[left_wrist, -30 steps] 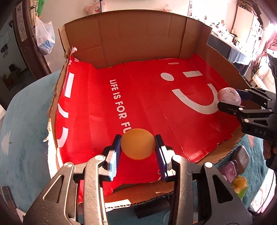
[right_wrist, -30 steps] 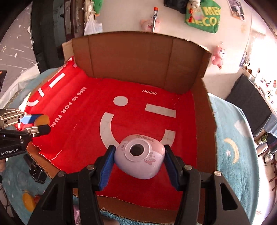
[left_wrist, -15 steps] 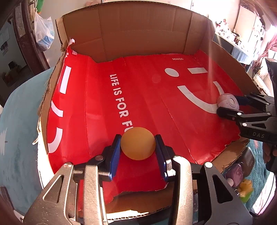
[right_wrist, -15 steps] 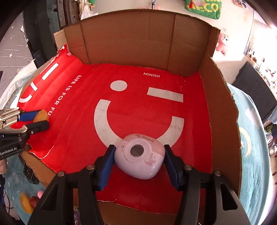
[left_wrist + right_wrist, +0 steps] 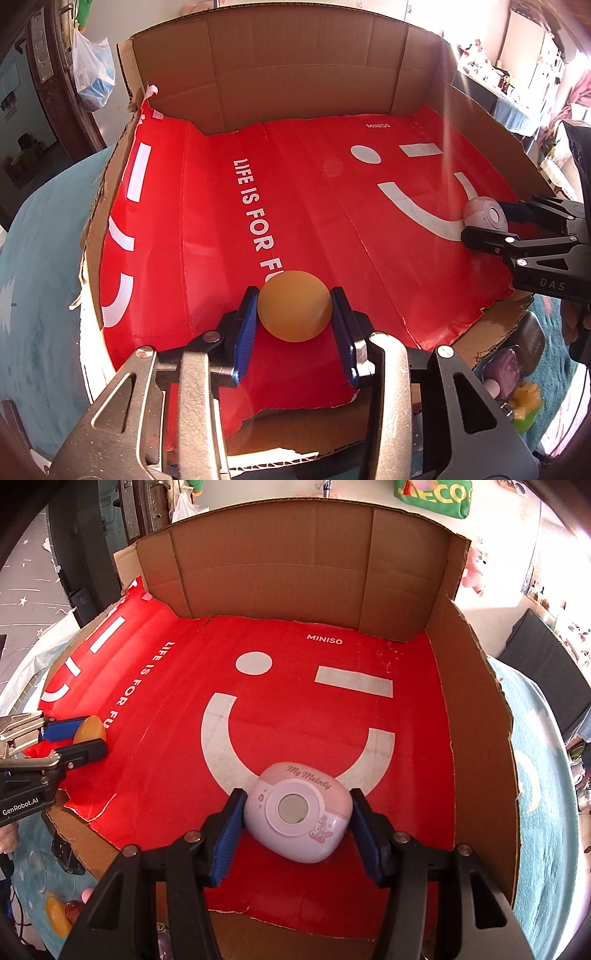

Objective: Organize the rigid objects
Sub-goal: 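Carry the orange soap and pink device into the red-lined box with both tools, then open both tools to release the soap and device, then lift away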

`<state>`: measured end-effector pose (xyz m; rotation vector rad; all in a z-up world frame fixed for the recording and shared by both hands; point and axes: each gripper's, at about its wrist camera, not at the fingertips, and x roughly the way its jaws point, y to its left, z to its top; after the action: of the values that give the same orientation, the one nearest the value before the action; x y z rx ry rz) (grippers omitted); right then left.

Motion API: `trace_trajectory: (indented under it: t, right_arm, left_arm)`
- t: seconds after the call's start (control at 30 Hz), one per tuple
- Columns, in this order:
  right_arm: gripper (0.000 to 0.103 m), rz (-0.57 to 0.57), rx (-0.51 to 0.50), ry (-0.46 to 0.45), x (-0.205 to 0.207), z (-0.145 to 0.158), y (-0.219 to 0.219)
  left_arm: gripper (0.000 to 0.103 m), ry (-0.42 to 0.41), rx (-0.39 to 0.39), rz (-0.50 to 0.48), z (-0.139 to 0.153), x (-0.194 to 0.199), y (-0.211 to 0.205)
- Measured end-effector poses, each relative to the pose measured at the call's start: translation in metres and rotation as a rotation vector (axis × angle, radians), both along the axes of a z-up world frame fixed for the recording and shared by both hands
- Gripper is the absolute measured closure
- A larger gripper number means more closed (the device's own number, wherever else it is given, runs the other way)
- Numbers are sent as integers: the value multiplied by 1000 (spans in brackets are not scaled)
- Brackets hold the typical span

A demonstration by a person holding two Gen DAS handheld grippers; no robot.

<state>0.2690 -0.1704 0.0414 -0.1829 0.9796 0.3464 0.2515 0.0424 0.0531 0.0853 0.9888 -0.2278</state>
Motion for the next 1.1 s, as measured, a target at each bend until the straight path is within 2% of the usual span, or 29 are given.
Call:
trace_trajectory:
  t: [0.07,0.13,0.27,0.33,0.47,0.63,0.7,0.87,0.93,1.1]
  right_arm:
    - [44,1,0,1,0,0,1]
    - [44,1,0,2,1,0,1]
    - [41,3,-4,6,1,-1,3]
    - [39,0,-6,10,0,-1,3]
    - [37,-4,-15,17,-1,0,5]
    - [32,-9,-12,4,-6,6,6]
    - [29,-9,-5,-10,-9,13,7]
    - [26,-8,20,-52,-21,33,6]
    - [25,-8,28,-75,-27,43,6]
    - [20,-4,50,-154,-45,74,6]
  left_arm:
    - [63,-1,-4,-1,0,0,0]
    - [56,-4,-5,3,0,0,0]
    - [53,-21,-19,3,2,-2,0]
    - [45,-37,-25,3,6,-4,1]
    - [38,-73,-57,-2,17,-10,3]
    - [30,-120,-58,-4,29,-18,1]
    - [27,-151,-49,2,36,-24,1]
    - [25,-218,-56,2,55,-39,2]
    - [17,-251,-54,8,64,-47,2]
    - [11,-364,-49,17,90,-72,1]
